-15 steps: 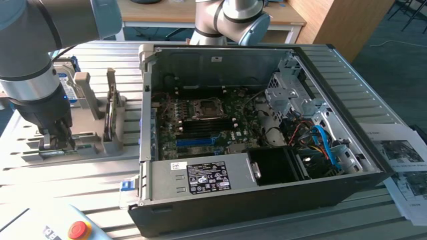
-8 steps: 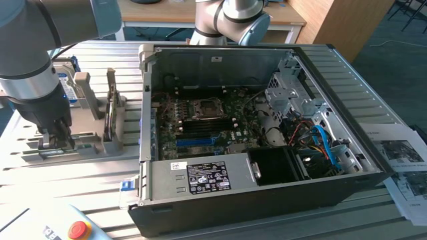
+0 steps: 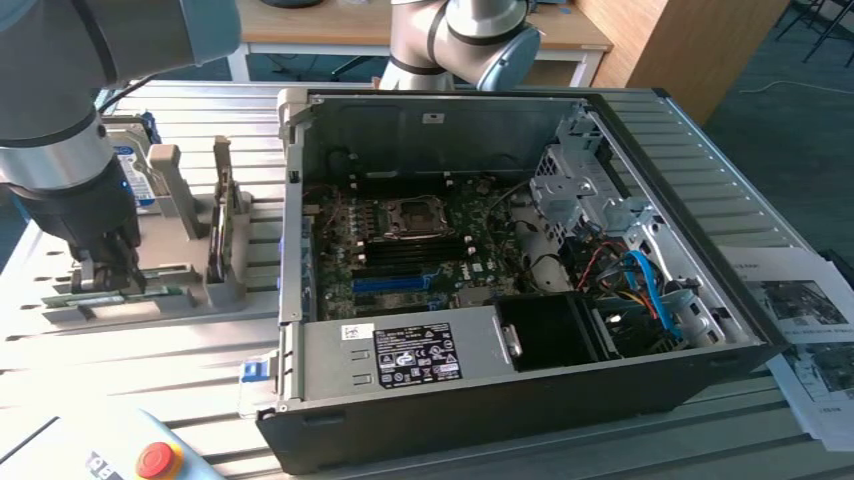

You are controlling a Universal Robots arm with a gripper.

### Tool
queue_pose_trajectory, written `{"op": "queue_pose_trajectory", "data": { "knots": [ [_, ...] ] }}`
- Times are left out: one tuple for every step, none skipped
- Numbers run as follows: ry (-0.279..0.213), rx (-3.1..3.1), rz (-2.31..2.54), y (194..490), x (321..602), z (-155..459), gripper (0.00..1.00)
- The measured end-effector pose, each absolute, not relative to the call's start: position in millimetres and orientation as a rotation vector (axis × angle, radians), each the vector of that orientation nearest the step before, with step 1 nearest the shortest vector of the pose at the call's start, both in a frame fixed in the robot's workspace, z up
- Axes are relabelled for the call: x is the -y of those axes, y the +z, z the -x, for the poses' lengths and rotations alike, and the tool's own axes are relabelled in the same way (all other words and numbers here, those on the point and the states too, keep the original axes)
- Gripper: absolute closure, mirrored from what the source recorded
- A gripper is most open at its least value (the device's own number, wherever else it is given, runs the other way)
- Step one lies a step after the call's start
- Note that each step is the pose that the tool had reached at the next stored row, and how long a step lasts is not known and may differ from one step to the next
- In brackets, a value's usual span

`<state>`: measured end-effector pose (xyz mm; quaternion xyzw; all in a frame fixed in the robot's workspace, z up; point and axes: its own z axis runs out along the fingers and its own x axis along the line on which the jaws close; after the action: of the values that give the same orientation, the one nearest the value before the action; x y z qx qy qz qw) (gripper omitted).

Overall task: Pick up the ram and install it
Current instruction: 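Pick up the ram and move it above insertion slot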

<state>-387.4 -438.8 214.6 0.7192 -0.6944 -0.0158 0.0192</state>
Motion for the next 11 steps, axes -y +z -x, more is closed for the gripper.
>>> {"op": "queue_pose_trajectory", "data": {
  "knots": [
    [-0.049, 2.155, -2.232, 216.2, 438.8, 387.4, 0.89],
    [-0.049, 2.155, -2.232, 217.9, 438.8, 387.4, 0.89],
    [-0.049, 2.155, -2.232, 219.6, 438.8, 387.4, 0.89],
    [-0.049, 2.155, -2.232, 221.4, 438.8, 387.4, 0.89],
    [-0.049, 2.155, -2.232, 223.2, 438.8, 387.4, 0.89],
    [-0.049, 2.155, -2.232, 225.0, 438.8, 387.4, 0.89],
    [-0.049, 2.155, -2.232, 226.9, 438.8, 387.4, 0.89],
    [-0.049, 2.155, -2.232, 228.8, 438.8, 387.4, 0.89],
    [-0.049, 2.155, -2.232, 230.8, 438.8, 387.3, 0.89],
    [-0.049, 2.155, -2.232, 232.8, 438.8, 387.4, 0.89],
    [-0.049, 2.155, -2.232, 234.9, 438.8, 387.4, 0.89]
  ]
}}
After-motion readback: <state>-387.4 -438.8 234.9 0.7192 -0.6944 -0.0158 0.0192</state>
